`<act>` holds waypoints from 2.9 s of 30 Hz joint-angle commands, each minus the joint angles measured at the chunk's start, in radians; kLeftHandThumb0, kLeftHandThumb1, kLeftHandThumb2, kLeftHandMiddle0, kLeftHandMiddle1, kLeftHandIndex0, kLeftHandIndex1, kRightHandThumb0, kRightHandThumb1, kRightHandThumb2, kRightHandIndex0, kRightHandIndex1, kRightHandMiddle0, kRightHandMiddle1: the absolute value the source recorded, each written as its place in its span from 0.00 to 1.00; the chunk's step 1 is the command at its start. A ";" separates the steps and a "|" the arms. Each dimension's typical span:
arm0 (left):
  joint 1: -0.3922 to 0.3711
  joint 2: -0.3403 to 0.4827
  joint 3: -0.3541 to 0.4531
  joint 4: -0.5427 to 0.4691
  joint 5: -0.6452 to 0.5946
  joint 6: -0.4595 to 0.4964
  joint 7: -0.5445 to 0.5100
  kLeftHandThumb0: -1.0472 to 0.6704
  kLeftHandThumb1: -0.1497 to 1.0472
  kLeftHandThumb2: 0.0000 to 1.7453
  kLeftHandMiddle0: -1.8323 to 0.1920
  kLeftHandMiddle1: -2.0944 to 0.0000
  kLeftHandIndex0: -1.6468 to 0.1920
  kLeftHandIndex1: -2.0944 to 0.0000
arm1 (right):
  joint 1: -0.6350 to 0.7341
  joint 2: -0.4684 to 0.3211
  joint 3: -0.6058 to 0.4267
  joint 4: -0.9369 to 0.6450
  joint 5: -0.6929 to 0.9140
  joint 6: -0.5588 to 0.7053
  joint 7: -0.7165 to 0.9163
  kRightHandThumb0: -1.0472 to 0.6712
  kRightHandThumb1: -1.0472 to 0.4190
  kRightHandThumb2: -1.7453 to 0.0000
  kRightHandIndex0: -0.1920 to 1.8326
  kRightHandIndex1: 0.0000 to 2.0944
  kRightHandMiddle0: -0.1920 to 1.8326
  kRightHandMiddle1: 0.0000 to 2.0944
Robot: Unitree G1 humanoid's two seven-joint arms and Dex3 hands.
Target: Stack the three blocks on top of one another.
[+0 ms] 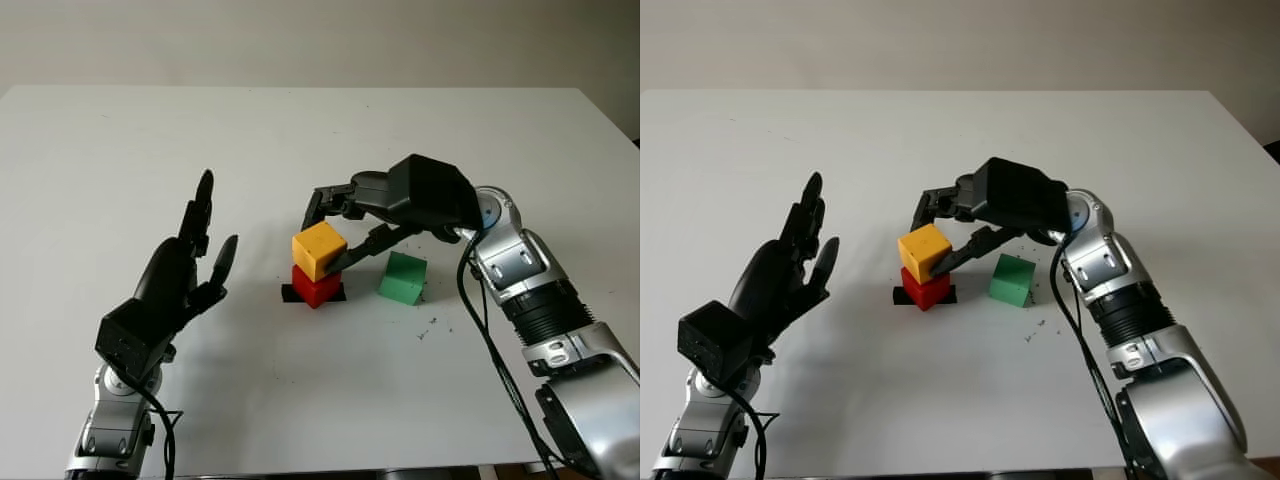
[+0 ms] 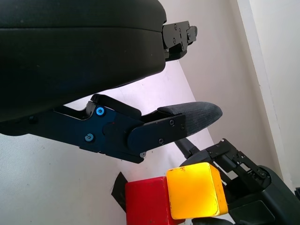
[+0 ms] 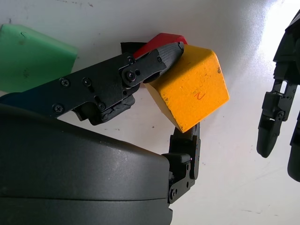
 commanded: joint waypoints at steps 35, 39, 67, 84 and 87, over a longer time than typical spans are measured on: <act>0.010 0.000 0.006 -0.020 0.002 0.001 -0.001 0.24 1.00 0.37 0.99 0.97 1.00 0.97 | 0.048 -0.044 0.027 -0.081 -0.093 -0.051 -0.018 0.26 0.14 0.97 0.01 0.01 0.12 0.16; 0.008 0.001 0.004 -0.020 0.010 -0.005 0.003 0.24 1.00 0.37 0.99 0.97 0.99 0.97 | 0.059 -0.052 0.021 -0.087 -0.102 -0.081 -0.024 0.23 0.14 0.97 0.00 0.00 0.10 0.11; -0.021 0.009 0.011 -0.002 -0.004 0.003 -0.011 0.24 1.00 0.38 1.00 0.97 0.99 0.97 | 0.144 -0.359 -0.239 -0.290 0.000 -0.087 -0.018 0.29 0.16 0.98 0.02 0.02 0.23 0.11; -0.027 0.024 0.022 0.003 -0.003 -0.012 -0.022 0.25 1.00 0.37 0.99 0.97 0.98 0.97 | 0.295 -0.467 -0.204 -0.443 -0.159 -0.449 -0.112 0.35 0.16 0.97 0.11 0.05 0.28 0.13; -0.027 0.030 0.025 0.001 -0.005 -0.012 -0.030 0.25 1.00 0.38 0.99 0.98 0.98 0.97 | 0.293 -0.469 -0.183 -0.405 -0.224 -0.568 -0.171 0.35 0.16 0.97 0.11 0.04 0.28 0.12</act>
